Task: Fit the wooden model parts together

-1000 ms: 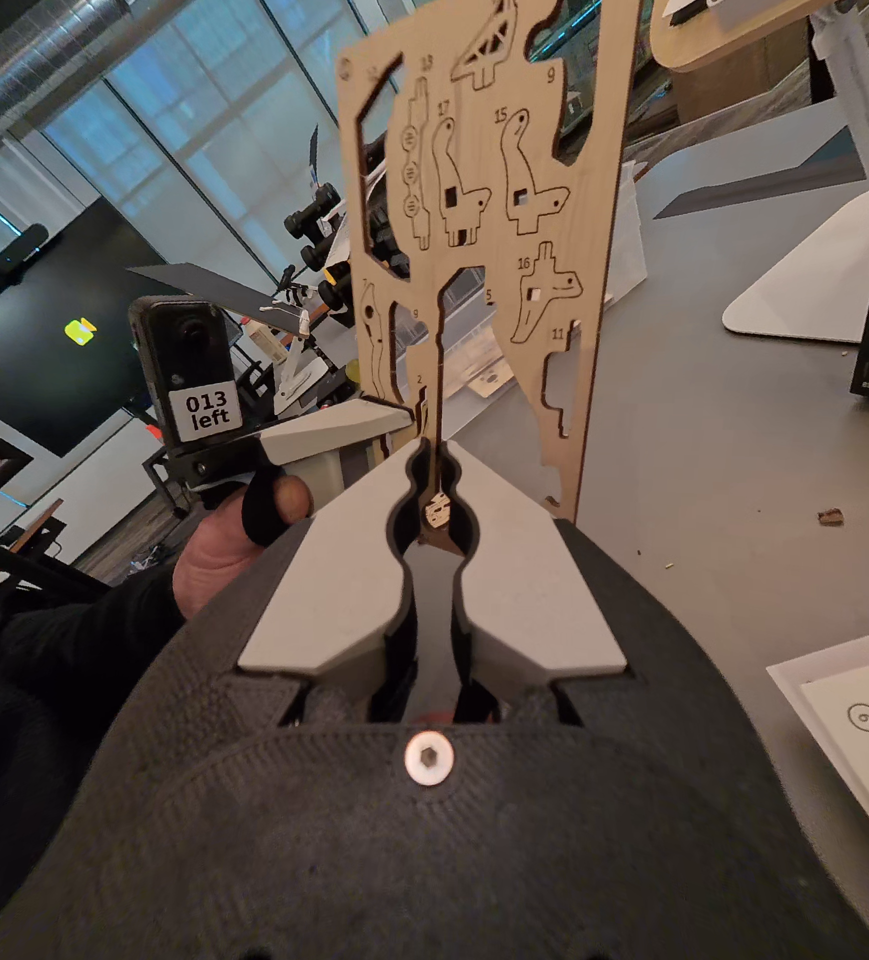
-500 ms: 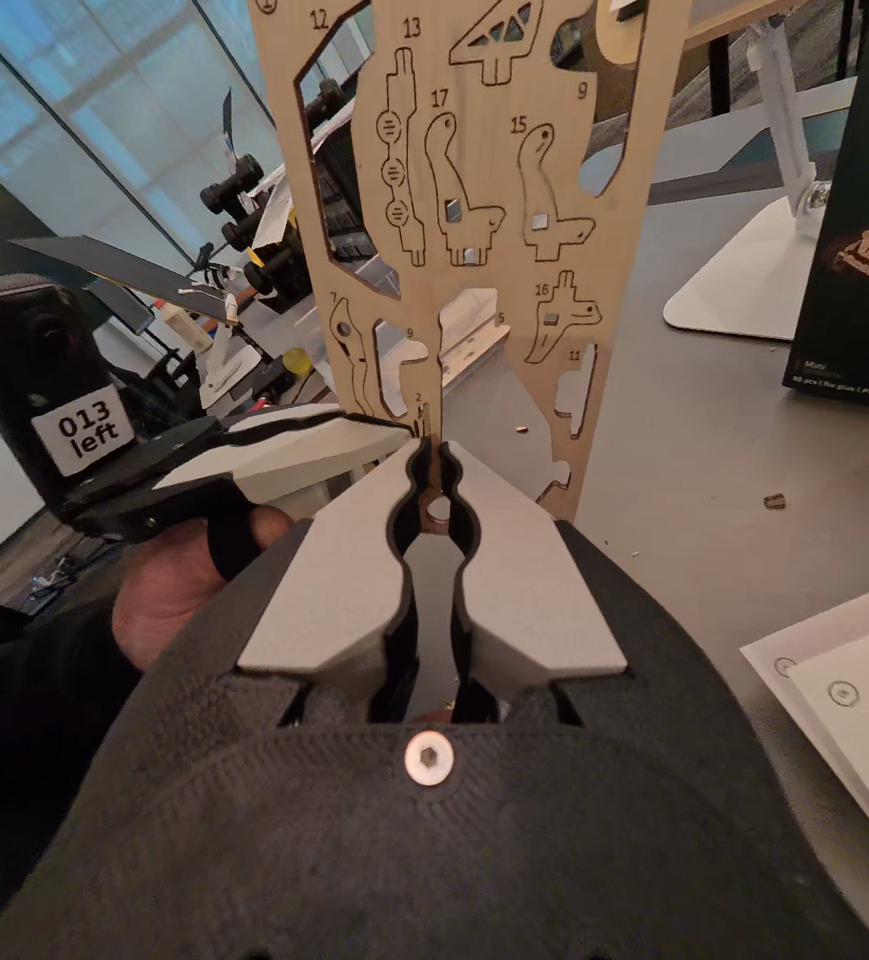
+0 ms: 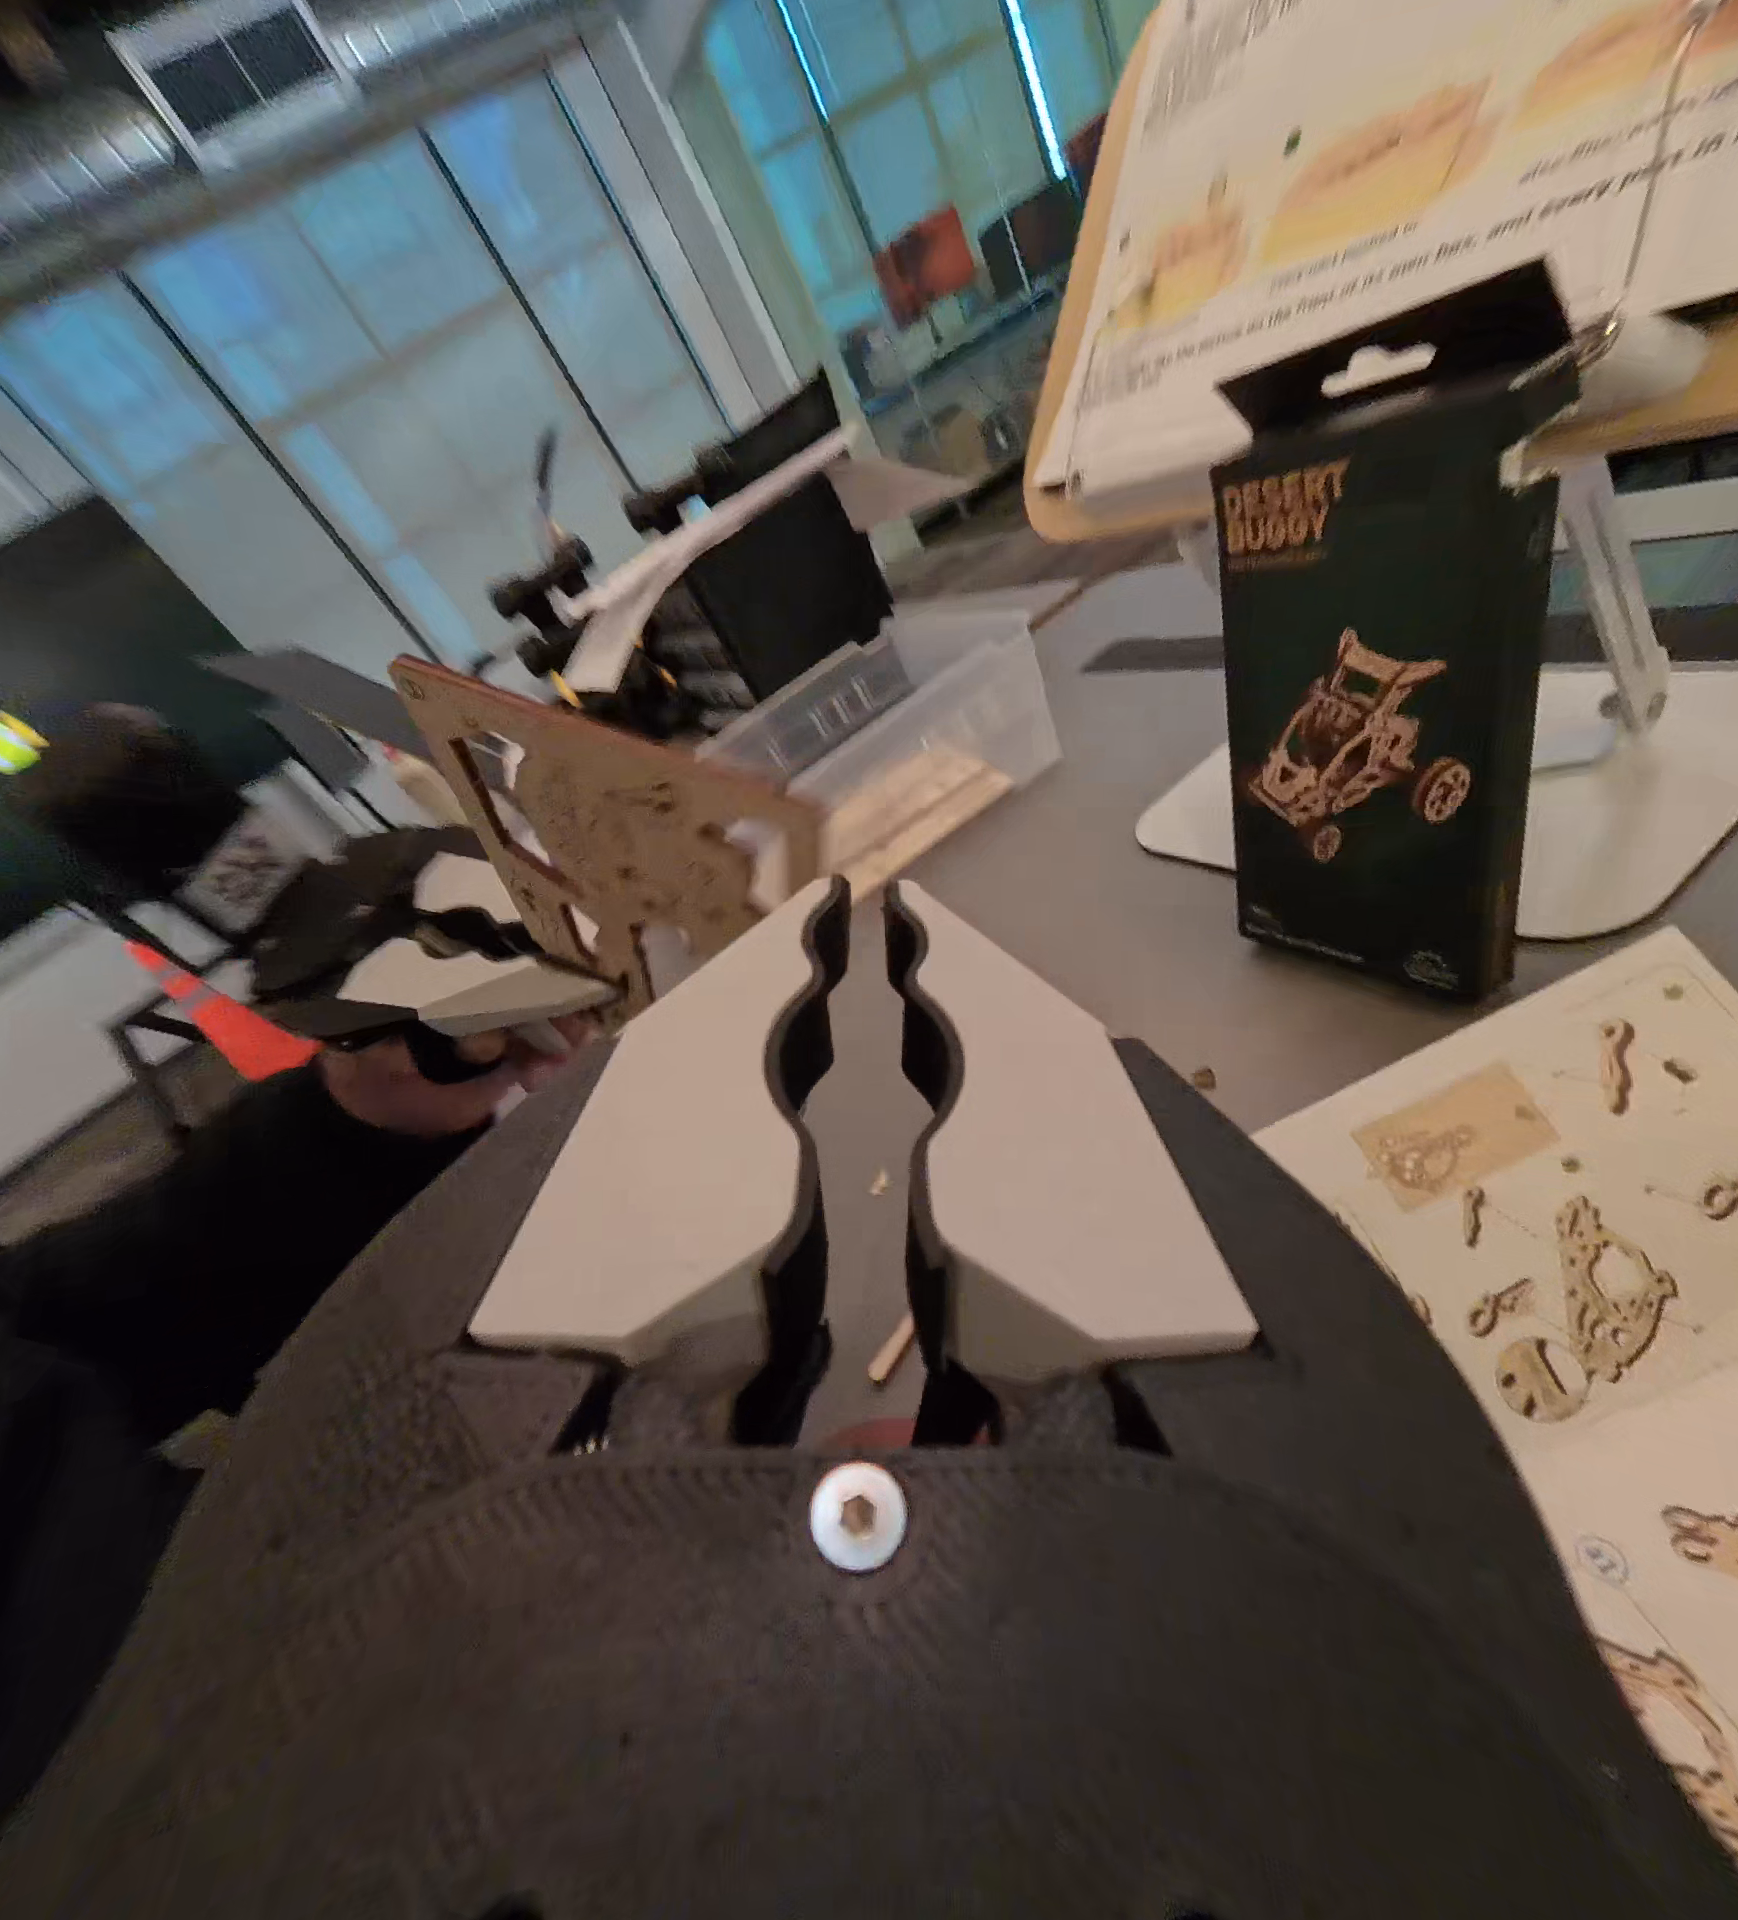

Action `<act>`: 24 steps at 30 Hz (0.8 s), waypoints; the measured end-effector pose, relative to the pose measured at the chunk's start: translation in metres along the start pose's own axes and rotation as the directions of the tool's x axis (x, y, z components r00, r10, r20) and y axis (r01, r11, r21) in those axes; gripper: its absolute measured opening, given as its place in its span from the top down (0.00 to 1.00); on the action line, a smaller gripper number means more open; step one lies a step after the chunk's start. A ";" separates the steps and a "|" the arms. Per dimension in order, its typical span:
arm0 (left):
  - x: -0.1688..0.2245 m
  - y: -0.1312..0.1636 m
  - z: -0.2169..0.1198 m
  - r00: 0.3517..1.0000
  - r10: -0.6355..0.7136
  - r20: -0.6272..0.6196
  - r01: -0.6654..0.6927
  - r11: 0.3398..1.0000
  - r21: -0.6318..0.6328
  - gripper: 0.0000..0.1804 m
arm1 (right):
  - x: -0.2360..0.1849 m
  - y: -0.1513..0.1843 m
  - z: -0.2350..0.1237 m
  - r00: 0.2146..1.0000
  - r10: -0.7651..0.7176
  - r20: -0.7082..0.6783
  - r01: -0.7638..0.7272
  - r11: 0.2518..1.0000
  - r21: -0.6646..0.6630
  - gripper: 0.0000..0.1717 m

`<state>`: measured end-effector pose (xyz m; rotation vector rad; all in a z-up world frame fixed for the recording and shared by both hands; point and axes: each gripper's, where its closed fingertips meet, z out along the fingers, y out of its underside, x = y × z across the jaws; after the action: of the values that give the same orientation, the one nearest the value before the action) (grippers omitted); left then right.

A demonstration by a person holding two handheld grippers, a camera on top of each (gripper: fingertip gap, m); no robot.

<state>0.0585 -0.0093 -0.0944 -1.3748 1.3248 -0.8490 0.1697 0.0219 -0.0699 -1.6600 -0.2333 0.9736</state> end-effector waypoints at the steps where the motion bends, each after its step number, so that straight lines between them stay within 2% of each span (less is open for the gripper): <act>1: 0.008 -0.011 -0.006 0.983 -0.116 -0.143 0.126 0.990 0.065 0.99 | -0.001 -0.006 -0.004 0.999 0.026 0.041 -0.026 1.000 0.008 0.98; 3: 0.008 -0.031 -0.019 0.931 -0.212 -0.298 0.275 0.942 0.190 0.99 | -0.008 -0.008 -0.006 0.993 0.031 0.113 -0.029 0.999 -0.019 0.98; 4: 0.016 -0.037 -0.024 0.868 -0.252 -0.428 0.359 0.914 0.190 0.99 | -0.012 -0.005 -0.005 0.991 0.019 0.135 -0.013 0.999 -0.047 0.97; 5: 0.019 -0.042 -0.026 0.825 -0.262 -0.500 0.408 0.889 0.207 0.99 | -0.020 -0.001 -0.004 0.984 0.006 0.176 0.007 0.997 -0.076 0.97; 6: 0.020 -0.044 -0.024 0.807 -0.256 -0.532 0.429 0.873 0.231 0.99 | -0.032 0.003 -0.002 0.975 -0.007 0.224 0.027 0.996 -0.090 0.97; 8: 0.032 -0.047 -0.019 0.712 -0.257 -0.654 0.497 0.842 0.210 0.99 | -0.053 0.015 0.003 0.960 -0.037 0.279 0.071 0.991 -0.112 0.97; 10: 0.036 -0.052 -0.014 0.647 -0.239 -0.724 0.554 0.800 0.231 0.99 | -0.067 0.023 0.009 0.954 -0.061 0.294 0.095 0.990 -0.103 0.98; 12: 0.035 -0.060 -0.015 0.533 -0.214 -0.818 0.661 0.709 0.245 0.99 | -0.082 0.027 0.012 0.943 -0.045 0.330 0.077 0.994 -0.083 0.97; 17: 0.017 -0.069 -0.020 0.315 -0.114 -0.942 0.846 0.483 0.224 0.99 | -0.097 0.030 0.020 0.927 -0.093 0.363 0.120 0.991 -0.052 0.94; 18: 0.017 -0.071 -0.022 0.288 -0.083 -0.954 0.861 0.458 0.220 0.99 | -0.099 0.033 0.022 0.919 -0.116 0.377 0.147 0.988 -0.055 0.93; 21: 0.024 -0.075 -0.032 0.217 0.022 -0.976 0.879 0.431 0.205 0.99 | -0.111 0.035 0.027 0.881 -0.233 0.412 0.273 0.961 -0.040 0.91; 24: 0.036 -0.080 -0.043 0.147 0.111 -0.983 0.868 0.462 0.182 0.99 | -0.133 0.031 0.028 0.822 -0.294 0.488 0.332 0.943 0.009 0.92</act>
<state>0.0452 -0.0604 -0.0124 -0.3114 0.9168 -2.7077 0.0554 -0.0496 -0.0348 -1.3581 -0.8672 1.1202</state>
